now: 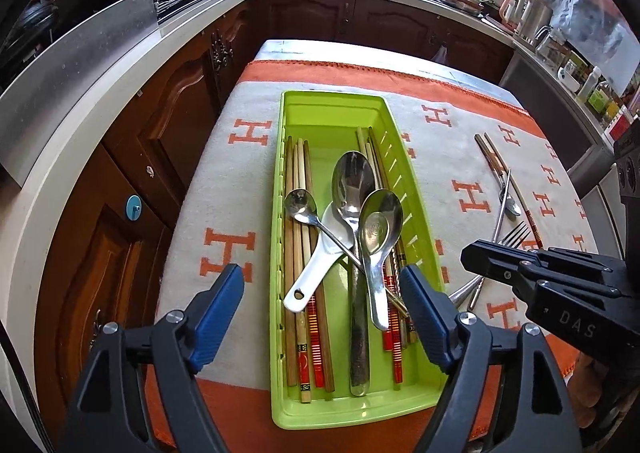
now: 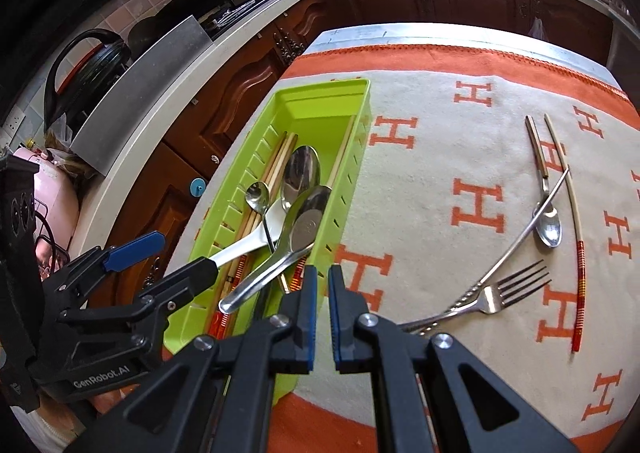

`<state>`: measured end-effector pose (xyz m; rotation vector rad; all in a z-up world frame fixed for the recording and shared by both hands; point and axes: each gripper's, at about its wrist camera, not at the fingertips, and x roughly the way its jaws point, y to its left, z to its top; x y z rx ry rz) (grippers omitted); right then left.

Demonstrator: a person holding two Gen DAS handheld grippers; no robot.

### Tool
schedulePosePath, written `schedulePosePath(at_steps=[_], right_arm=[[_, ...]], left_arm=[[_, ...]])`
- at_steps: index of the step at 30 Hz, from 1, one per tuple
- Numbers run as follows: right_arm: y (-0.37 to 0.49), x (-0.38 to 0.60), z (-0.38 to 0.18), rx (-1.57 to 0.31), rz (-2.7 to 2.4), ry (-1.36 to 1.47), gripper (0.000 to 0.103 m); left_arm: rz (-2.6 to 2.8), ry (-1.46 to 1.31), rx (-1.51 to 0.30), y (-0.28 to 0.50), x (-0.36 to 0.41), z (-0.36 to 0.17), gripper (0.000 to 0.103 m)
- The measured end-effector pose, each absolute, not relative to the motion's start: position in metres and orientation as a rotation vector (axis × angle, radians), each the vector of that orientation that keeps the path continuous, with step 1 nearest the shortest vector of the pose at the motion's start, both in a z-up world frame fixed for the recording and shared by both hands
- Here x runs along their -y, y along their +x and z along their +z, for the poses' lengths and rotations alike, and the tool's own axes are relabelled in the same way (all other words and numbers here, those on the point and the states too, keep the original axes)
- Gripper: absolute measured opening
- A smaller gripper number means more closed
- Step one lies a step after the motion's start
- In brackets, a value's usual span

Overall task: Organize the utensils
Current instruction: 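Grasp a red-banded chopstick with the right gripper while the left gripper grasps a steel fork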

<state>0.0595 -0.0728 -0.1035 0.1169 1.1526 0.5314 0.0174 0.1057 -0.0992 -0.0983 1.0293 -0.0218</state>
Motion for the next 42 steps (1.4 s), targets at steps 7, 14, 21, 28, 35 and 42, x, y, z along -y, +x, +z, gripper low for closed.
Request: schedulePosePath(at_steps=[7, 14, 21, 28, 35, 42], right_arm=[[0.055, 0.091, -0.101, -1.139, 0.512, 0.145, 0.006], [0.056, 0.11, -0.098, -1.12, 0.494, 0.184, 0.006], [0.058, 0.135, -0.099, -1.099, 0.461, 0.234, 0.015], [0.063, 0.169, -0.105, -1.089, 0.413, 0.3, 0.016], [0.071, 0.2, -0.115, -1.092, 0.354, 0.339, 0.016], [0.08, 0.229, -0.125, -1.082, 0.299, 0.362, 0.016]], left_arm=[[-0.044, -0.061, -1.029, 0.018, -0.087, -0.094, 0.081], [-0.064, -0.018, -1.022, 0.021, -0.066, -0.087, 0.081], [-0.075, -0.031, -1.03, 0.031, -0.051, -0.083, 0.081], [-0.1, -0.036, -1.062, 0.043, -0.029, -0.087, 0.081], [-0.133, 0.001, -1.079, 0.058, -0.001, -0.094, 0.081], [-0.181, -0.045, -1.114, 0.081, 0.017, -0.106, 0.081]])
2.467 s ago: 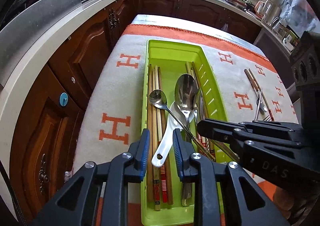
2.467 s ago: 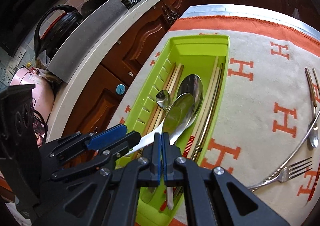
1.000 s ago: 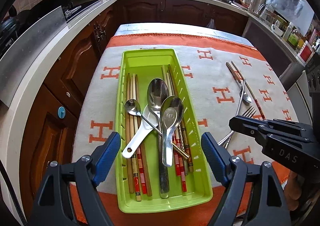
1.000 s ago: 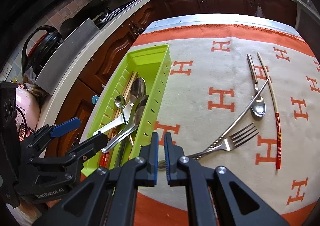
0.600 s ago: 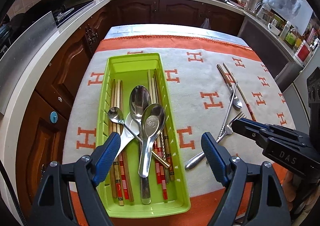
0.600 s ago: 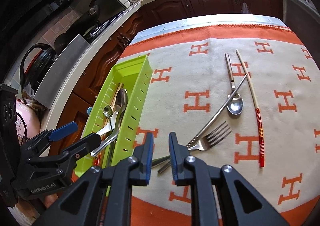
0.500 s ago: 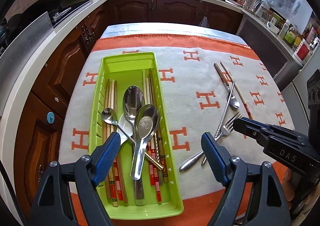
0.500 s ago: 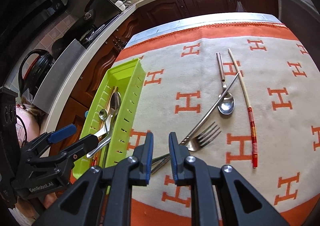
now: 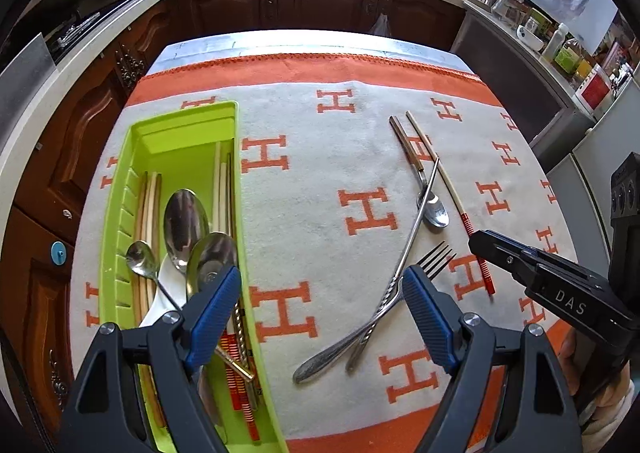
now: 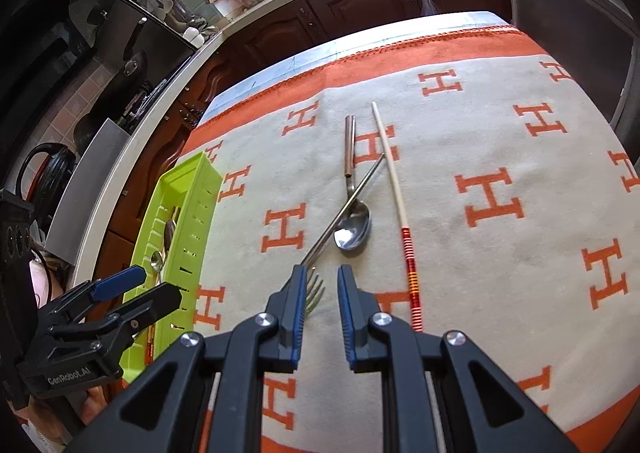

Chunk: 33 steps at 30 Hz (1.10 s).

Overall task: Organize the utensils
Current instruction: 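Grasp a red-banded chopstick with the right gripper while the left gripper grasps a steel fork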

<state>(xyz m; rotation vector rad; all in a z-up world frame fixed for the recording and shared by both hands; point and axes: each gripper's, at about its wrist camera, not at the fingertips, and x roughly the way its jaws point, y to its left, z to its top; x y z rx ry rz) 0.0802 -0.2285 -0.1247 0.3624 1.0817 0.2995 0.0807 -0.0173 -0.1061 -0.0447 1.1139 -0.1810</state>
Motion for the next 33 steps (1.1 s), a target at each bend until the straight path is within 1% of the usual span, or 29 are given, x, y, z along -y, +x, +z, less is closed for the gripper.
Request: schedulePosePath(at_steps=[5, 10, 13, 17, 19, 25, 29, 32, 33], right_arm=[[0.09, 0.245, -0.135, -1.091, 0.265, 0.393, 0.016], [0.096, 0.256, -0.142, -1.091, 0.237, 0.385, 0.016], [0.098, 0.261, -0.146, -1.094, 0.229, 0.394, 0.016], [0.098, 0.266, -0.151, -1.1, 0.225, 0.4, 0.016], [0.098, 0.267, -0.151, -1.101, 0.221, 0.398, 0.016], [0.098, 0.269, -0.152, -1.095, 0.215, 0.393, 0.016], [0.098, 0.268, -0.152, -1.094, 0.215, 0.384, 0.016], [0.099, 0.265, -0.151, -1.091, 0.214, 0.366, 0.016], [0.099, 0.264, -0.151, -1.09, 0.214, 0.357, 0.016]], left_arm=[[-0.218, -0.052, -1.112, 0.095, 0.032, -0.113, 0.081], [-0.281, 0.006, -1.126, 0.106, 0.053, -0.125, 0.081], [-0.313, 0.041, -1.15, 0.114, 0.066, -0.135, 0.075], [-0.343, 0.077, -1.189, 0.124, 0.078, -0.148, 0.073], [-0.359, 0.089, -1.211, 0.128, 0.084, -0.154, 0.069], [-0.378, 0.136, -1.241, 0.13, 0.095, -0.165, 0.069], [-0.36, 0.189, -1.231, 0.13, 0.1, -0.17, 0.064], [-0.362, 0.23, -1.204, 0.126, 0.104, -0.169, 0.053], [-0.365, 0.233, -1.199, 0.126, 0.105, -0.169, 0.045]])
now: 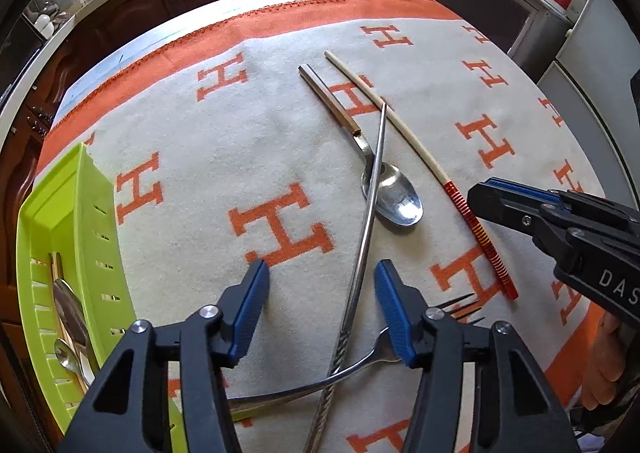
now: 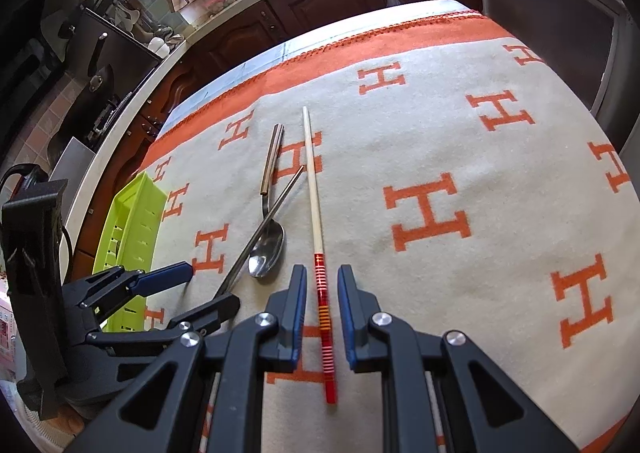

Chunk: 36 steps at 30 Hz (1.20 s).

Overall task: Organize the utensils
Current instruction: 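Grasp a red-banded chopstick with the right gripper while the left gripper grasps a steel fork, then carry the chopstick and fork into the green tray and open both grippers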

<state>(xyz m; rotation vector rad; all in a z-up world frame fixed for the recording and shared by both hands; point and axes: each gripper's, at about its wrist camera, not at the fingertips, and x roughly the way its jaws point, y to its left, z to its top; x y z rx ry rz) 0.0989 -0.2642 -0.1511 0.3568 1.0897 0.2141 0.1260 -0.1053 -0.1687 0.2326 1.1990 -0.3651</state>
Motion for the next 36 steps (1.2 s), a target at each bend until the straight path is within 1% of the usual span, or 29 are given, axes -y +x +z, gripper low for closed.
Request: schedulePosePath(at_steps=[1, 2, 4, 8, 13, 18, 21, 23, 27, 36], right_arm=[[0.099, 0.263, -0.151, -1.087, 0.211, 0.344, 0.016], [0.099, 0.261, -0.151, -1.085, 0.206, 0.329, 0.016], [0.1, 0.257, -0.151, -1.081, 0.199, 0.296, 0.016], [0.102, 0.248, -0.151, -1.079, 0.192, 0.229, 0.016], [0.105, 0.238, -0.155, -1.078, 0.179, 0.141, 0.016], [0.101, 0.223, -0.156, -1.047, 0.151, 0.006, 0.016], [0.101, 0.217, -0.156, -1.044, 0.113, -0.068, 0.006], [0.103, 0.22, -0.155, -1.059, 0.104, -0.045, 0.006], [0.104, 0.234, -0.149, -1.089, 0.11, 0.092, 0.006], [0.087, 0.226, -0.109, -1.043, 0.195, 0.214, 0.005]], left_arm=[[-0.371, 0.236, -1.193, 0.126, 0.106, -0.168, 0.035], [-0.382, 0.234, -1.19, 0.125, 0.108, -0.167, 0.029], [-0.399, 0.218, -1.189, 0.125, 0.112, -0.166, 0.006], [-0.399, 0.159, -1.189, 0.126, 0.108, -0.166, 0.006], [-0.399, 0.002, -1.217, 0.132, 0.089, -0.165, 0.005], [-0.39, -0.069, -1.199, 0.13, 0.074, -0.156, 0.003], [-0.382, -0.098, -1.18, 0.128, 0.067, -0.149, 0.003], [-0.38, -0.116, -1.164, 0.126, 0.061, -0.142, 0.003], [-0.373, -0.156, -1.136, 0.119, 0.047, -0.125, 0.003], [-0.316, -0.211, -1.032, 0.088, -0.009, -0.067, 0.003]])
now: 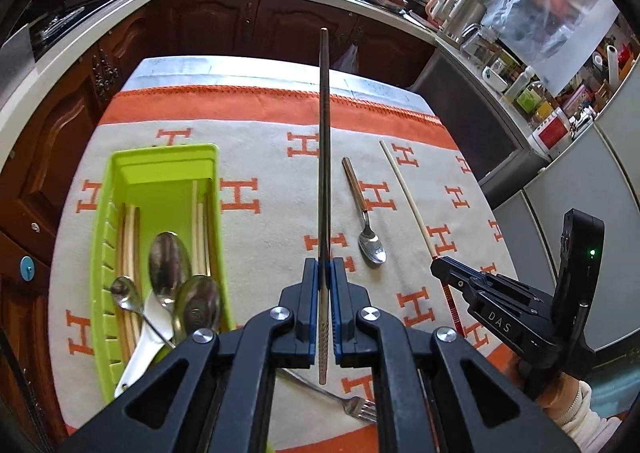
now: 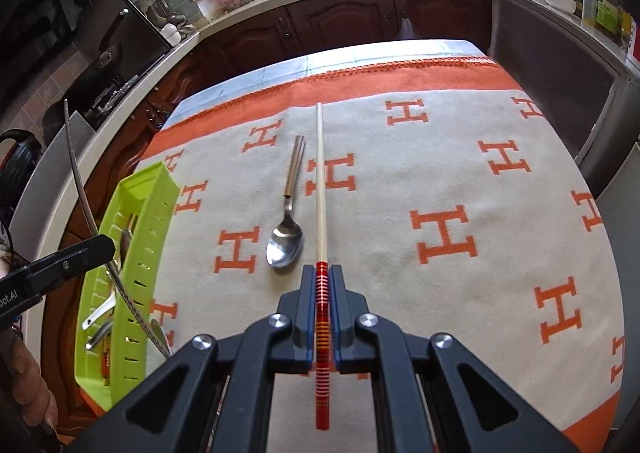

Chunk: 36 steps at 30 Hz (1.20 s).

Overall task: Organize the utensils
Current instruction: 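Carry the chopstick and fork into the green tray and open both grippers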

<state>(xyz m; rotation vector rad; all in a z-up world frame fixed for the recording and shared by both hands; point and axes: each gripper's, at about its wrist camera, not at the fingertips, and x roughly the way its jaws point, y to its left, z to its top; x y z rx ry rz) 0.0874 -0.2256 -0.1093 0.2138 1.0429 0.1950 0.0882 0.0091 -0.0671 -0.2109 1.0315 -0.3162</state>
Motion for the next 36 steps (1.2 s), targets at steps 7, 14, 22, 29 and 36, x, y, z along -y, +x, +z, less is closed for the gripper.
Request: schedulePosePath(at_steps=[7, 14, 22, 29, 36], right_arm=[[0.077, 0.181, -0.084, -1.04, 0.35, 0.251, 0.005], [0.072, 0.12, -0.082, -1.102, 0.509, 0.246, 0.006], [0.075, 0.075, -0.091, -1.167, 0.584, 0.234, 0.006], [0.084, 0.062, -0.112, -1.231, 0.524, 0.286, 0.006], [0.088, 0.056, -0.111, -1.223, 0.479, 0.283, 0.006]], left_arm=[[-0.22, -0.235, -1.021, 0.069, -0.059, -0.051, 0.004], [-0.213, -0.326, -1.06, 0.052, -0.093, -0.064, 0.006], [-0.198, -0.302, -1.033, 0.041, -0.114, -0.051, 0.004], [-0.154, -0.282, -1.156, 0.06, -0.119, -0.098, 0.004], [-0.11, -0.3, -1.222, 0.065, -0.122, -0.136, 0.014]])
